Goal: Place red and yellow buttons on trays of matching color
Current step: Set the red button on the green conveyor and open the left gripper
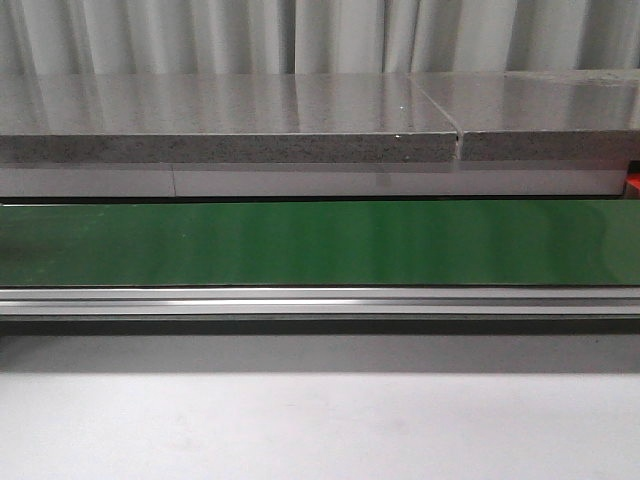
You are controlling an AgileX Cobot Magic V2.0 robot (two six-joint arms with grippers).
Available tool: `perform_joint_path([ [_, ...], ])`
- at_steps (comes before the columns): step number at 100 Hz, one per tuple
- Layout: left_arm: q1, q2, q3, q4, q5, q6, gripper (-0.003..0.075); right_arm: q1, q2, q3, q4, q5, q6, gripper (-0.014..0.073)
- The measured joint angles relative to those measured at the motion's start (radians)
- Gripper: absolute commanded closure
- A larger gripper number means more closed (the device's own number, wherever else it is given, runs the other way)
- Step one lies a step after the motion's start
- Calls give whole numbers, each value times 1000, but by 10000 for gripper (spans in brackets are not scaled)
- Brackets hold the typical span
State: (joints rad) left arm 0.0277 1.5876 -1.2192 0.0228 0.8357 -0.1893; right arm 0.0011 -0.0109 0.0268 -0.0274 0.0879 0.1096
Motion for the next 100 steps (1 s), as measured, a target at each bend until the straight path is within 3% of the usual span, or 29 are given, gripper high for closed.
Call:
perform_joint_path([
  [18,-2,14,-2,27,13,0,730,0,0,0,0,0,0,660],
  [27,-2,21,-2,34,17,0,665,0,0,0,0,0,0,660],
  [37,-2,29,-4,34,21,0,528,0,0,0,0,0,0,660],
  [54,-2,29,-6,34,31,11,171,0,0,0,0,0,0,660],
  [61,-2,29,-6,34,32,16,85,0,0,0,0,0,0,660],
  [100,-34,30,-47,39,46,41,67,0,0,0,0,0,0,660],
])
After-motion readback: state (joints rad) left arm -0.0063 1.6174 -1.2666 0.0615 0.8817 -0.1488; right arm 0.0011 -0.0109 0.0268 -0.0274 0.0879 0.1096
